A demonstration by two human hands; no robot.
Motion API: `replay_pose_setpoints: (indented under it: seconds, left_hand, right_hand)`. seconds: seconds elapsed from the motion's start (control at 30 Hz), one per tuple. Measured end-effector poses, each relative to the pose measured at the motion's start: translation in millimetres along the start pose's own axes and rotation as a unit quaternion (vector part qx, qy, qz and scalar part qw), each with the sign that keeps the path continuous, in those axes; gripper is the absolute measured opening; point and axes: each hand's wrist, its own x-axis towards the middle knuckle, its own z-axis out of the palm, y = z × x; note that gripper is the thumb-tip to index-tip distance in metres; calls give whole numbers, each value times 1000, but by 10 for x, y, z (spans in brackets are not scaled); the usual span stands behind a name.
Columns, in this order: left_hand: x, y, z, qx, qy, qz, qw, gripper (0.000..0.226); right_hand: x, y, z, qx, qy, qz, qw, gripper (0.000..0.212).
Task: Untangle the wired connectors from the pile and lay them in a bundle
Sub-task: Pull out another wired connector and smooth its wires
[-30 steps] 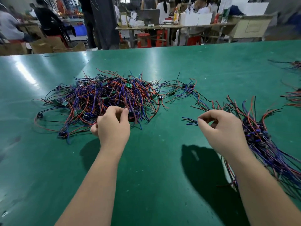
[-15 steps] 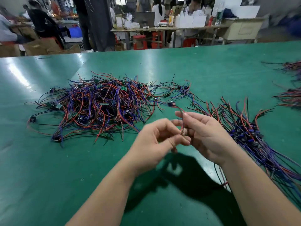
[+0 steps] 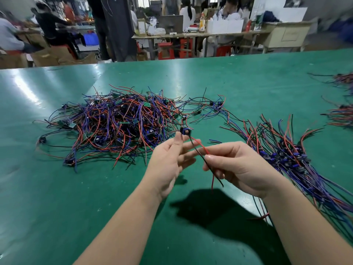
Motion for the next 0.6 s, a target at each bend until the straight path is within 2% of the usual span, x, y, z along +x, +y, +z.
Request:
replay_pose_setpoints:
  seconds: [0.1, 0.2, 0.27, 0.37, 0.47, 0.53, 0.6]
  left_hand:
    - [-19, 58, -14, -108, -14, 32, 994, 32]
    - [-20, 102, -42, -141, -23, 39, 989, 30]
    - [-30, 122, -46, -138, -31, 32, 989, 29]
    - [-77, 137, -23, -81, -65, -15, 994, 28]
    - [-129, 100, 22, -29, -97, -83, 991, 47]
    - [-140, 57, 36, -8, -99, -123, 987, 59]
    - [-142, 35, 29, 17, -103, -143, 984, 61]
  right_hand:
    - [2, 39, 35, -43, -19, 22, 999, 24]
    - [-9, 46, 57, -65, -10, 51, 997, 20]
    - [22, 42, 48, -54, 46, 50, 996, 12]
    - [81, 15, -10, 21, 141, 28, 989, 16]
    - [72, 9, -27, 48, 103, 23, 993, 31]
    - [52, 16, -2, 42, 59, 32, 997, 29]
    - [51, 19, -15, 44, 47, 40, 997, 22]
